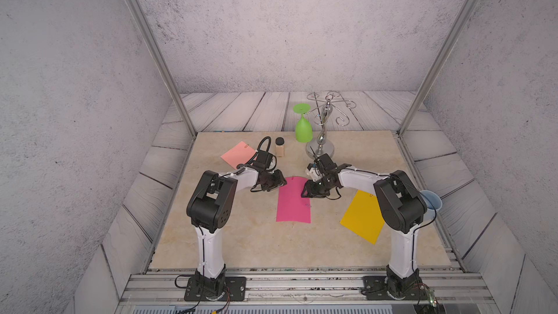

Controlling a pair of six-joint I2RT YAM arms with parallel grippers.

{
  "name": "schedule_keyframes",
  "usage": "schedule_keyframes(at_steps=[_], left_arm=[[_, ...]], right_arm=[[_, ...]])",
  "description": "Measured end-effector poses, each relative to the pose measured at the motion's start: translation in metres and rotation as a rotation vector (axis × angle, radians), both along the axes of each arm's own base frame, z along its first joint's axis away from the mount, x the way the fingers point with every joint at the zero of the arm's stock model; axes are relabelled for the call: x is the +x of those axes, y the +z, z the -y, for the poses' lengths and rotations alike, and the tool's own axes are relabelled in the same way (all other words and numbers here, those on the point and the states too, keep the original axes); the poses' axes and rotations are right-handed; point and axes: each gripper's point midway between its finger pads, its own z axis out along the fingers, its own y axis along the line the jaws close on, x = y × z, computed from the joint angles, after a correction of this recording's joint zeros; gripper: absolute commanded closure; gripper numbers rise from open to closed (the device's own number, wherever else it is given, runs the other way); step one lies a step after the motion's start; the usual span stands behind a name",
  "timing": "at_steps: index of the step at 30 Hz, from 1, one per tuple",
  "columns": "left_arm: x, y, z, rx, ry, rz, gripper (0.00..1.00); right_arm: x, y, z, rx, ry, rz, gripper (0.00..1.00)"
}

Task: Unclip the paperclips from the documents
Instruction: Pick up the document from the center of the board.

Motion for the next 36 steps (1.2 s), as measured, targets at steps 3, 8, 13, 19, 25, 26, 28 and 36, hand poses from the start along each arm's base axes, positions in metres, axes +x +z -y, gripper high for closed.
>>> schedule_keyframes(at_steps=[3, 8, 13, 19, 25, 26, 28, 36], left_arm=[[0.0, 0.0, 0.003, -0.02, 0.0, 0.004, 0.53], [0.001, 0.001, 0.006, -0.051, 0.005, 0.007, 0.53], [0.0, 0.001, 0.008, -0.07, 0.01, 0.006, 0.53], [-0.001, 0.001, 0.01, -0.092, 0.012, 0.004, 0.53], [-0.001, 0.002, 0.013, -0.119, 0.014, 0.003, 0.53], [-0.002, 0.002, 0.014, -0.123, 0.015, 0.002, 0.53], [-0.002, 0.002, 0.015, -0.13, 0.016, -0.001, 0.53], [-0.009, 0.003, 0.025, -0.14, 0.002, -0.015, 0.53]], right_arm=[[0.0, 0.001, -0.002, 0.013, 0.001, -0.005, 0.49], [0.0, 0.003, -0.006, 0.04, -0.003, -0.009, 0.4], [0.002, 0.007, -0.014, 0.099, -0.003, 0.011, 0.31], [0.005, 0.011, -0.021, 0.148, -0.003, 0.028, 0.19], [0.008, 0.015, -0.026, 0.18, 0.002, 0.048, 0.11], [0.008, 0.016, -0.027, 0.182, 0.004, 0.05, 0.11], [0.008, 0.016, -0.028, 0.184, 0.005, 0.052, 0.11], [0.008, 0.016, -0.029, 0.184, 0.007, 0.053, 0.11]])
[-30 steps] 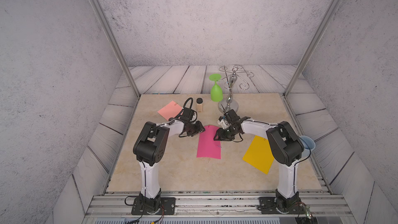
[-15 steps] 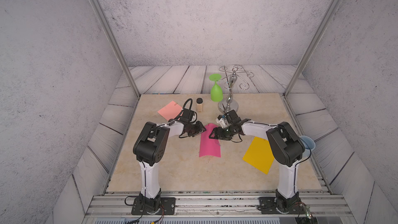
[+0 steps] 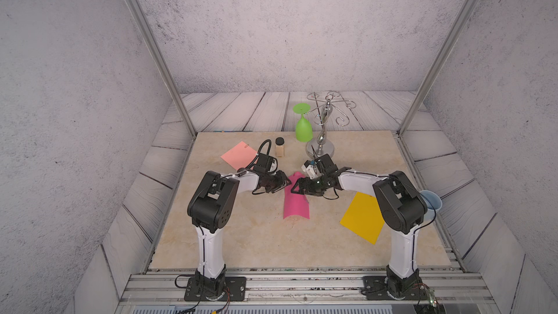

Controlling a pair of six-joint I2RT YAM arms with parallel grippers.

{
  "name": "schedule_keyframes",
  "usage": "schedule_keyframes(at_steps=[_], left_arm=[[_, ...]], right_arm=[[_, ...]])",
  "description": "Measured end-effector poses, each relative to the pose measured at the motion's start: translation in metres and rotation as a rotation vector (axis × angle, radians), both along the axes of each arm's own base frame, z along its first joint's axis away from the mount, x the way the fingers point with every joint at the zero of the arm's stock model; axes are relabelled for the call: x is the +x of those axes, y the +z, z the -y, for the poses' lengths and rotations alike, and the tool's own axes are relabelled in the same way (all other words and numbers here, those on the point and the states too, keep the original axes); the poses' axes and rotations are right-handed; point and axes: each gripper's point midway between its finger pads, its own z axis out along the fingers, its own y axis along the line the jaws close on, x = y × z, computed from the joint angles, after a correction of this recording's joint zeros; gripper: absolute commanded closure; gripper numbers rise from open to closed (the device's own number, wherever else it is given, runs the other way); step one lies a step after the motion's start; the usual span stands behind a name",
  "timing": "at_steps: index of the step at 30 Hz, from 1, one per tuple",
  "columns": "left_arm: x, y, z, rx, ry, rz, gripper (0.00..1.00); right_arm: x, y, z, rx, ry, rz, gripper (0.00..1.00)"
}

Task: Unclip the paperclips from the documents
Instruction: Pick up the document from the center of the board.

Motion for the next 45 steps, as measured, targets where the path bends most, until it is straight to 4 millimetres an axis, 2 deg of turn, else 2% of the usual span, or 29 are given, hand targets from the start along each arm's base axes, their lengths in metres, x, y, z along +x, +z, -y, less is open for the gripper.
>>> schedule_keyframes(at_steps=[9, 20, 23, 30, 33, 39, 45], left_arm=[[-0.005, 0.001, 0.007, -0.014, -0.009, -0.016, 0.53], [-0.016, 0.001, 0.02, -0.028, -0.029, -0.043, 0.53], [-0.016, 0.002, 0.021, -0.03, -0.027, -0.046, 0.53], [-0.018, 0.002, 0.021, -0.032, -0.029, -0.051, 0.53], [-0.019, 0.004, 0.022, -0.033, -0.031, -0.05, 0.54], [-0.017, 0.023, 0.023, -0.047, -0.031, -0.014, 0.53], [-0.015, 0.056, 0.017, -0.062, -0.021, 0.037, 0.53]], right_arm=[[-0.002, 0.0, 0.001, -0.024, 0.004, -0.006, 0.13], [-0.005, -0.004, 0.007, -0.069, -0.003, -0.028, 0.26], [-0.006, -0.005, 0.009, -0.081, -0.007, -0.032, 0.33], [-0.01, -0.01, 0.014, -0.112, -0.018, -0.057, 0.56], [-0.012, -0.013, 0.017, -0.124, -0.021, -0.064, 0.59], [-0.013, -0.014, 0.018, -0.134, -0.02, -0.07, 0.63], [-0.013, -0.005, 0.023, -0.119, -0.021, -0.068, 0.73]])
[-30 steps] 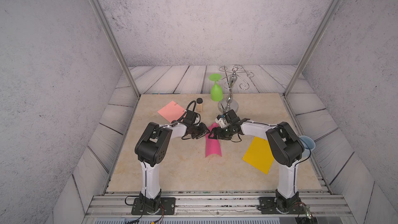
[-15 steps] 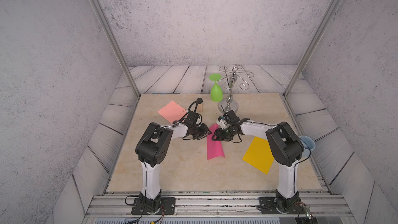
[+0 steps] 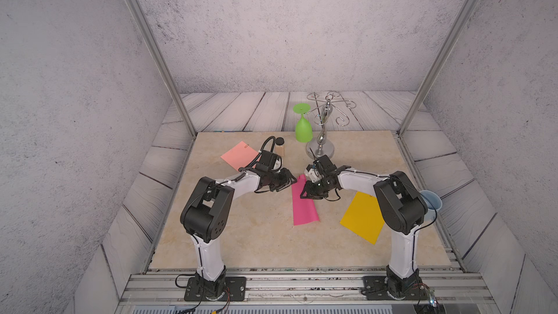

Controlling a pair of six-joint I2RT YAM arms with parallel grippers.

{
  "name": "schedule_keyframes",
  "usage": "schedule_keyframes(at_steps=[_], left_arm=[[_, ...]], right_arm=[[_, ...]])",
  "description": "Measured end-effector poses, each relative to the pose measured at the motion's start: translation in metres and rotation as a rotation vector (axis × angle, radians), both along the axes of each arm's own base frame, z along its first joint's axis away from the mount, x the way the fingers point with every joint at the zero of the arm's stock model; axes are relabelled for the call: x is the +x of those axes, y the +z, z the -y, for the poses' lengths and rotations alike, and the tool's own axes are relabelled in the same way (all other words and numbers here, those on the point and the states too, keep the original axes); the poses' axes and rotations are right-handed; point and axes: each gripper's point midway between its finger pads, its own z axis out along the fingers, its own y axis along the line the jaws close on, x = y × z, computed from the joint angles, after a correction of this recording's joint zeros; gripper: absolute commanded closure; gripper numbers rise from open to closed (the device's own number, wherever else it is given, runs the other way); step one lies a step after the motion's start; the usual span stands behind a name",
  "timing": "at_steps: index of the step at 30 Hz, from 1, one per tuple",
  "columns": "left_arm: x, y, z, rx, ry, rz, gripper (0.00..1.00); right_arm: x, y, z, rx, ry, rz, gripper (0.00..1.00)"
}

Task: Unclip the paperclips from the documents
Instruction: Pick up the document from the center of the board.

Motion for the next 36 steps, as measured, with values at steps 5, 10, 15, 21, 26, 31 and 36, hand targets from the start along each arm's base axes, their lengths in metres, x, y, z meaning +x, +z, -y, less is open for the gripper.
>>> schedule_keyframes(at_steps=[5, 10, 15, 21, 26, 31, 36], left_arm=[[0.005, 0.021, -0.013, -0.001, 0.015, 0.044, 0.53], [0.004, 0.032, -0.024, -0.003, 0.011, 0.075, 0.51], [-0.011, 0.045, -0.023, -0.055, -0.041, 0.113, 0.5], [-0.021, 0.077, -0.01, -0.172, -0.125, 0.208, 0.48], [-0.023, 0.093, -0.001, -0.25, -0.179, 0.262, 0.48], [-0.025, 0.104, 0.004, -0.299, -0.205, 0.294, 0.47], [-0.026, 0.117, 0.009, -0.354, -0.227, 0.319, 0.47]], right_arm=[[0.005, 0.032, 0.005, 0.096, -0.006, 0.023, 0.75], [0.007, 0.062, 0.011, 0.234, 0.008, 0.031, 0.74], [-0.005, 0.074, 0.022, 0.362, 0.031, -0.011, 0.73], [-0.018, 0.097, 0.029, 0.47, 0.067, -0.022, 0.72], [-0.021, 0.127, 0.022, 0.564, 0.106, 0.015, 0.72], [-0.022, 0.139, 0.019, 0.615, 0.127, 0.018, 0.71], [-0.025, 0.144, 0.014, 0.635, 0.139, 0.009, 0.72]])
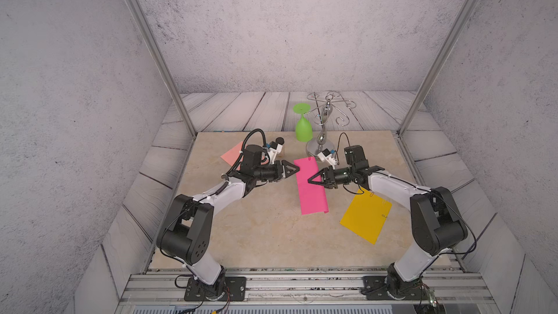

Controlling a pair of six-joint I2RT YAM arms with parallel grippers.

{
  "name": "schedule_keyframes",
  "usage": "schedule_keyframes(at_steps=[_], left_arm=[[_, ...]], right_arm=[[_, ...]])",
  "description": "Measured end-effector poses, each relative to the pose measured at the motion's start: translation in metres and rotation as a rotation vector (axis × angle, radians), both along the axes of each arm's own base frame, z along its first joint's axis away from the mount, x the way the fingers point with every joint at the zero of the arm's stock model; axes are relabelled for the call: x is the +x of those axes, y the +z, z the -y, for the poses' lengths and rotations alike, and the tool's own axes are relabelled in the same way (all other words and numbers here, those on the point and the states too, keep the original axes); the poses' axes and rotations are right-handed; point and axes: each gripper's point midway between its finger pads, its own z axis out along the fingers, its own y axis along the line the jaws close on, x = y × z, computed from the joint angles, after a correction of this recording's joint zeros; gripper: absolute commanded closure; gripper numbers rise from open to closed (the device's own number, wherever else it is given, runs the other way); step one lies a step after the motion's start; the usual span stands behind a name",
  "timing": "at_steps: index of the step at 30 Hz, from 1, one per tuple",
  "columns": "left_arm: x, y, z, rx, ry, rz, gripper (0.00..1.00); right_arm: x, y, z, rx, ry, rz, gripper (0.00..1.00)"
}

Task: Unclip the paperclips from the documents
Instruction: Pick up the document from the center of the board.

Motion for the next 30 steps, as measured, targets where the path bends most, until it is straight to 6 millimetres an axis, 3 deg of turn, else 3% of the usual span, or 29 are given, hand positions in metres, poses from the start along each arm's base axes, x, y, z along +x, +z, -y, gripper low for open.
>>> schedule_keyframes(at_steps=[5, 15, 30], left_arm=[[-0.002, 0.01, 0.004, -0.036, -0.025, 0.017, 0.49], [-0.005, 0.017, 0.006, -0.063, -0.046, 0.026, 0.66], [-0.015, 0.02, 0.014, -0.073, -0.101, 0.035, 0.7]], right_arm=[[-0.009, 0.003, -0.01, 0.014, 0.037, 0.0, 0.72], [-0.011, 0.009, -0.015, 0.012, 0.059, 0.005, 0.72], [-0.021, 0.001, -0.025, -0.035, 0.127, -0.022, 0.73]])
